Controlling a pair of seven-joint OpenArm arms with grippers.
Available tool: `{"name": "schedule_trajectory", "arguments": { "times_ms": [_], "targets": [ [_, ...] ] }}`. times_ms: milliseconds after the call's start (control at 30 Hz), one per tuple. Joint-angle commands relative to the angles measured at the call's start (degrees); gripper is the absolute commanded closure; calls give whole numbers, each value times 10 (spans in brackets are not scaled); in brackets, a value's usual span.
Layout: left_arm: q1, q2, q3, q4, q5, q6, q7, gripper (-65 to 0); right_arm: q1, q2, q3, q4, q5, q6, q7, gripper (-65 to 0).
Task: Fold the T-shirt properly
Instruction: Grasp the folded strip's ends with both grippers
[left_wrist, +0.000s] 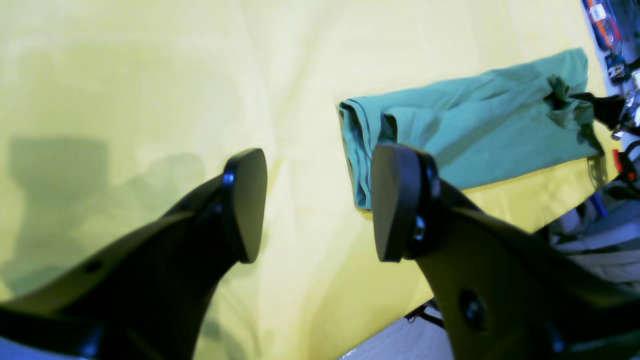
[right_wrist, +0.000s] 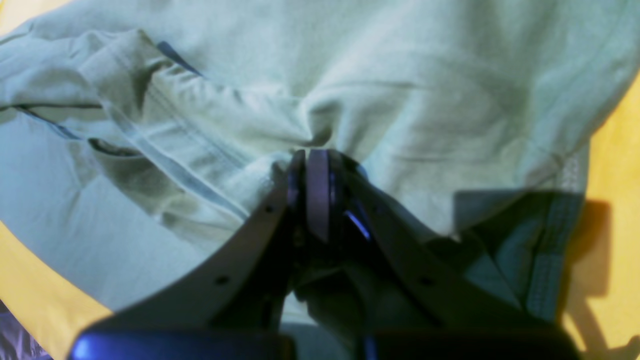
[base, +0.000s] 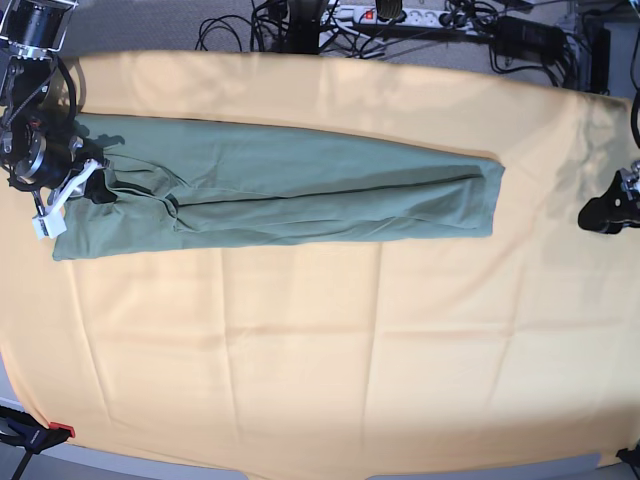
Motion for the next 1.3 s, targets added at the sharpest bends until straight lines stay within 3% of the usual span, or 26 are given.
{"name": "schedule_trajectory", "arguments": {
  "times_ms": [0, 167, 367, 700, 1000, 1267],
  "targets": [
    [-7, -9, -7, 7, 3, 4, -18, -345, 2, 10, 4, 7, 1, 3, -4, 0],
    [-7, 34, -7, 7, 105, 45, -75, -345, 2, 10, 4, 7, 16, 3, -4, 0],
    [-7, 73, -6, 7, 101, 45, -76, -345, 2, 10, 4, 7, 16, 3, -5, 0],
    [-12, 78, 53, 7, 82, 23, -80, -345, 2, 10, 4, 7, 16, 3, -5, 0],
    [-13, 124, 69, 7, 112, 33, -92, -345, 2, 10, 4, 7, 16, 3, -5, 0],
    [-13, 143, 98, 7, 119, 33, -95, -345, 2, 10, 4, 7, 16, 3, -5, 0]
  ]
}}
